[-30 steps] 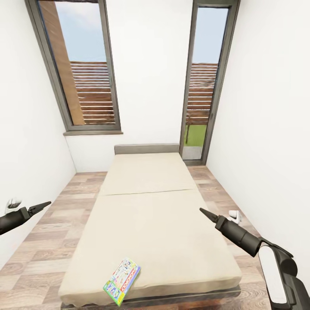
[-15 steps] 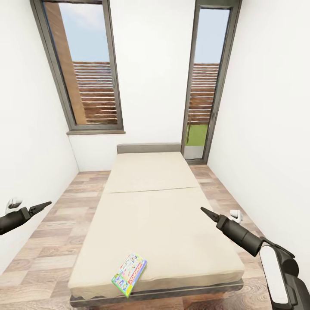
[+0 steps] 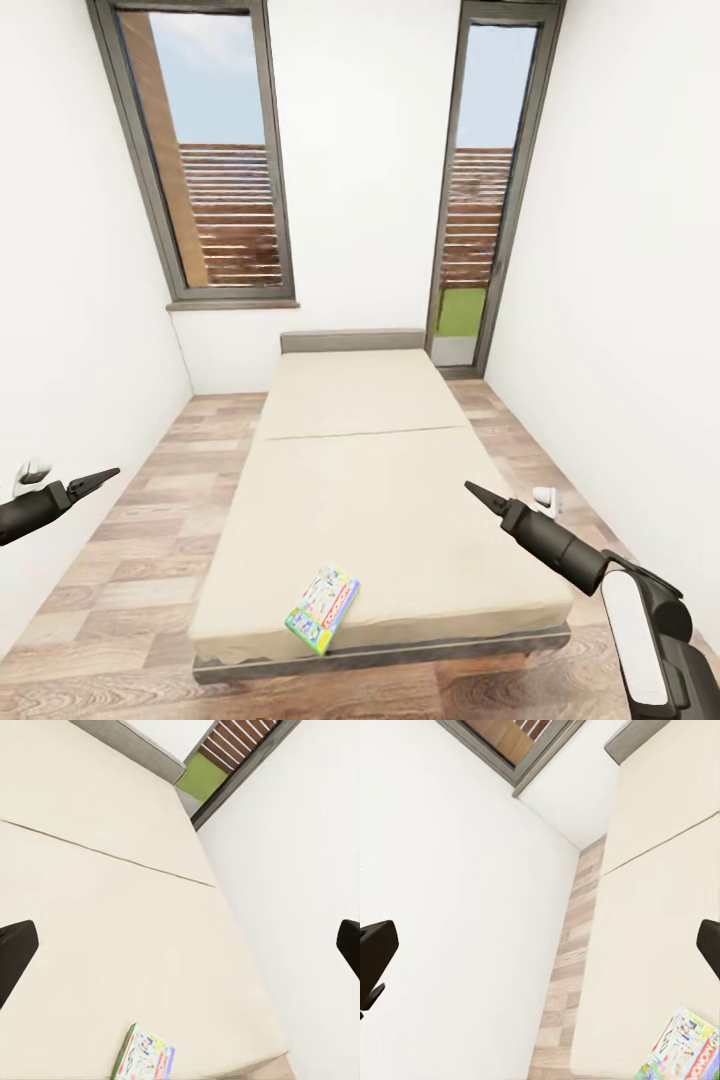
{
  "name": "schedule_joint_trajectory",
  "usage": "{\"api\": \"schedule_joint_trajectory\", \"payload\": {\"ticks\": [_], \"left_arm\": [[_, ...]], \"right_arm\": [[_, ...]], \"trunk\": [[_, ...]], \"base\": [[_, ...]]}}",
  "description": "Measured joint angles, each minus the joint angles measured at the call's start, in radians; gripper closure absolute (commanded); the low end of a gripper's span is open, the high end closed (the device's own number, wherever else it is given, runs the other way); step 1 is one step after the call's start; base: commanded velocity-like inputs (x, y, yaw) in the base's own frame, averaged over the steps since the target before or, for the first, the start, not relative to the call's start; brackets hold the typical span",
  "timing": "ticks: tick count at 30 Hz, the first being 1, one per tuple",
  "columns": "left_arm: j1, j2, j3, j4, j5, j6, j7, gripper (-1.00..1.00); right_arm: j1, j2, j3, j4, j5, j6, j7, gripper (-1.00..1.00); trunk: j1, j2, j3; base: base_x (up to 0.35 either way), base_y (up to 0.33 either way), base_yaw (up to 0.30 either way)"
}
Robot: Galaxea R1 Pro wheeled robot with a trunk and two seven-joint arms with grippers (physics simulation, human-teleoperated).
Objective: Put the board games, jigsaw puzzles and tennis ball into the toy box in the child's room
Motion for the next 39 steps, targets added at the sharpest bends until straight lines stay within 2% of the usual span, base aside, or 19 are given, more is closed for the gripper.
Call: {"api": "schedule_joint_trajectory", "payload": {"ticks": [24,39], "left_arm": [[0.0,-0.001,0.0,0.0,0.0,0.0,0.0,-1.0],[0.0,-0.009,0.0,0.0,0.0,-0.001,0.0,-1.0]], "right_arm": [[0.0,0.001,0.005,0.0,0.006,0.0,0.0,-1.0],[0.001,0.002,0.005,0.001,0.009,-0.001,0.0,-1.0]], "trunk": [[0.0,0.0,0.0],[0.0,0.0,0.0]], "base": [[-0.11,0.192,0.0],[-0.012,0.018,0.0]]}}
